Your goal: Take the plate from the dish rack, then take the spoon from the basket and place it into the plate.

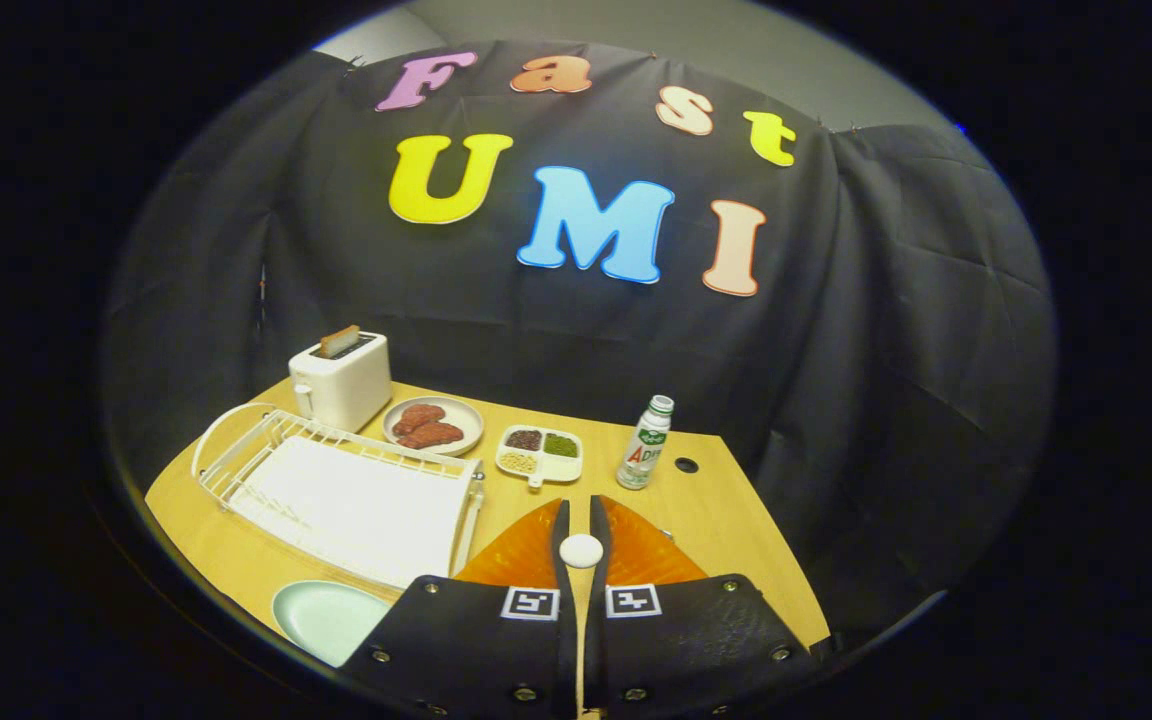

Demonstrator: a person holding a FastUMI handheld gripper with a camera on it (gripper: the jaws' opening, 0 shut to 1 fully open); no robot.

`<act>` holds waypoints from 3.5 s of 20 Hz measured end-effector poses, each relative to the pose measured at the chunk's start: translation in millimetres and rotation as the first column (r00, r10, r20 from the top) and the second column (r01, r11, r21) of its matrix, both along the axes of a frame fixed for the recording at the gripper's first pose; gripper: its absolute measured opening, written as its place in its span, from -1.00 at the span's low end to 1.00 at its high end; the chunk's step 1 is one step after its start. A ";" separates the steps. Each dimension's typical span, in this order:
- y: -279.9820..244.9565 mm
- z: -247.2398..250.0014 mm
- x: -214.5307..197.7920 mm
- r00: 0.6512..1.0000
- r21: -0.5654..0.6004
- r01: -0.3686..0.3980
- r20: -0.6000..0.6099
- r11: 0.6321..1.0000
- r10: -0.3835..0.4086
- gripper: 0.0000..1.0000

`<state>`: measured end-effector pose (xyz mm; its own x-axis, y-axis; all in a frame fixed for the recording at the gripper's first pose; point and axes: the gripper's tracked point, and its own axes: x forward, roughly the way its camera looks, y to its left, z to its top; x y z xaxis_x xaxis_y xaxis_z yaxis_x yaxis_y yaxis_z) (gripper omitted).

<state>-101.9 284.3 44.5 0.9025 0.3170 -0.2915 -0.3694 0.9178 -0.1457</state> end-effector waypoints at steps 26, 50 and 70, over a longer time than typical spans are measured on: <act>141.5 -129.0 -138.0 0.891 0.001 -0.351 -0.306 0.936 0.334 -0.94; 127.7 -141.2 -133.1 0.895 0.028 -0.316 -0.322 0.948 0.308 -0.65; 115.7 -139.4 -108.3 0.917 0.122 -0.222 -0.310 0.967 0.250 0.95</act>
<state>-210.1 400.0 -94.9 0.6609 0.5446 -0.5162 -0.5908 0.8018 0.0896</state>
